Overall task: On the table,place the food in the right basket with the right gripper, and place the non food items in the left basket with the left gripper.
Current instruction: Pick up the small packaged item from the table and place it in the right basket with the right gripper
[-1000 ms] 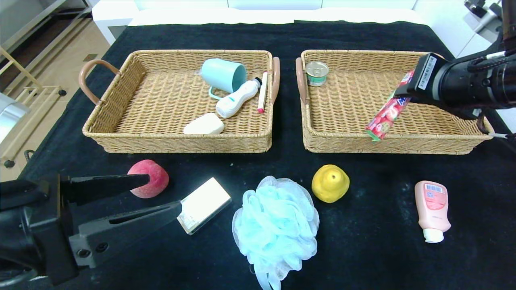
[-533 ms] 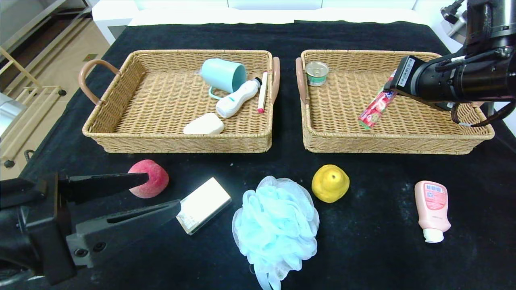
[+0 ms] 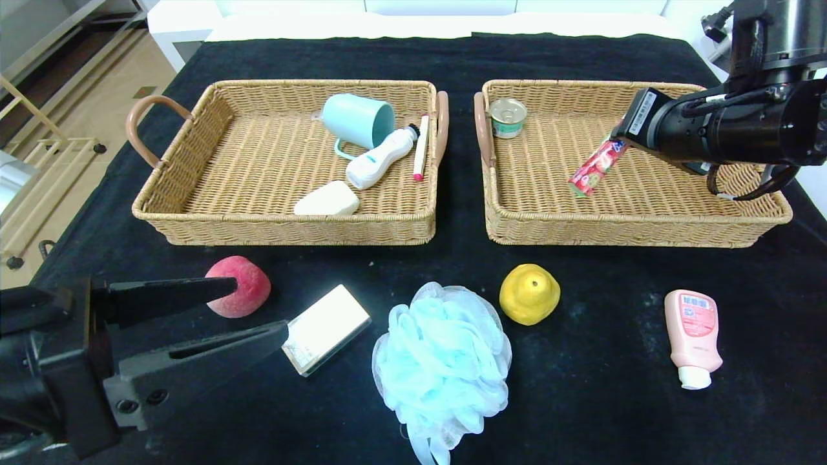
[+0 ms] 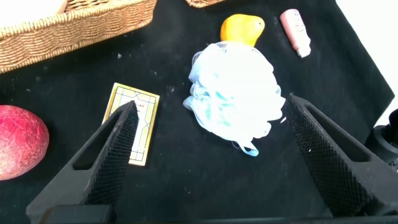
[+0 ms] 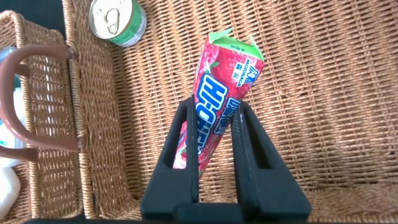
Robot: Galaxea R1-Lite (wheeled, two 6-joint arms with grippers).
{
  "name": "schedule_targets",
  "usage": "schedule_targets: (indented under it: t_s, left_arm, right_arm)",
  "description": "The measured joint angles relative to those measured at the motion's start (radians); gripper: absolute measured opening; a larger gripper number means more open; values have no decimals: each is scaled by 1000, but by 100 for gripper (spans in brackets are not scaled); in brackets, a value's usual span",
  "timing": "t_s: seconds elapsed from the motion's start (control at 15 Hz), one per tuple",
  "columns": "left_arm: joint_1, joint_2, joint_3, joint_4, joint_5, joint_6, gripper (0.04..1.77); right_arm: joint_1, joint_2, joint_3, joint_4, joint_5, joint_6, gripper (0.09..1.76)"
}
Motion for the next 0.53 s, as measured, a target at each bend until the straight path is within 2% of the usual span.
schedule_targets:
  t_s: [0.2, 0.53]
  left_arm:
    - [1, 0, 0, 0, 2, 1, 172]
    - [-1, 0, 0, 1, 2, 1, 172]
  right_arm:
    - [3, -2, 3, 0, 0, 1, 87]
    - [14, -16, 11, 3, 0, -1, 126]
